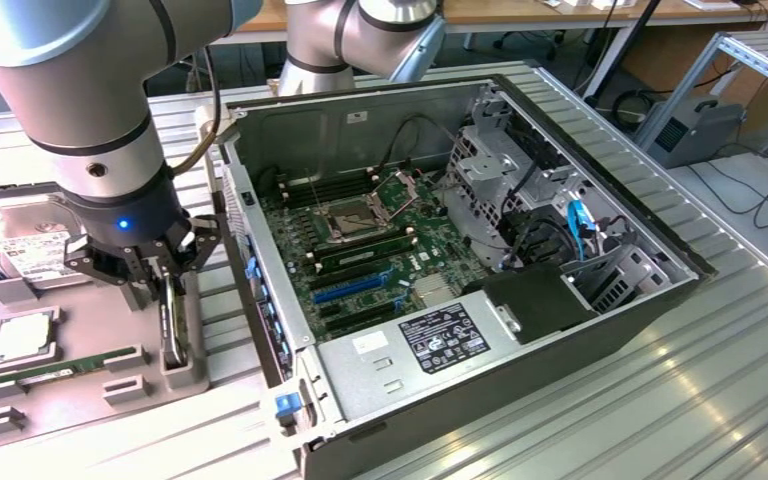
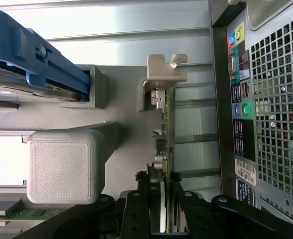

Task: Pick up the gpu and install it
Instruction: 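Pick up the gpu and move the gpu toward the slot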

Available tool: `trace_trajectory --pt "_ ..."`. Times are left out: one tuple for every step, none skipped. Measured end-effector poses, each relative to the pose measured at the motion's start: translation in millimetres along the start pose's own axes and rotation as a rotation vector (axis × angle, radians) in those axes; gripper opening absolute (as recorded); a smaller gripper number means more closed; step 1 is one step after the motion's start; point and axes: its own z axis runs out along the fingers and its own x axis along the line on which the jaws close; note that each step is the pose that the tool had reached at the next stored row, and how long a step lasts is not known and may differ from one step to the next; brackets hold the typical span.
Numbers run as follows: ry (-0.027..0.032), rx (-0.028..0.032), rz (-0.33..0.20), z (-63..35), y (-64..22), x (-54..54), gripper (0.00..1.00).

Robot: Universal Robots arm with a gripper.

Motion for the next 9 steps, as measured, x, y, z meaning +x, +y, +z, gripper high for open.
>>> trace_trajectory --pt "0.0002 0.0001 0.0 -0.5 0.0 0.0 0.27" --pt "0.0002 0.0002 0.0 -1.2 0.0 0.0 0.27" --pt "0.0003 0.0002 0.0 -2.1 0.1 -0.1 0.27" --pt "0.0003 0.0002 0.0 -2.9 0.1 -0.1 0.27" --pt "0.0003 0.0002 0.0 -3.7 0.1 -0.1 0.27" --pt "0.0002 0.0002 0.0 -4.3 0.1 -0.1 0.27" --pt "0.0003 0.0002 0.0 -5.0 0.1 -0.1 0.27" --pt "0.0003 0.0002 0.0 -5.6 0.2 -0.2 0.27" --pt "0.0003 0.0002 0.0 -6.4 0.2 -0.2 0.27"
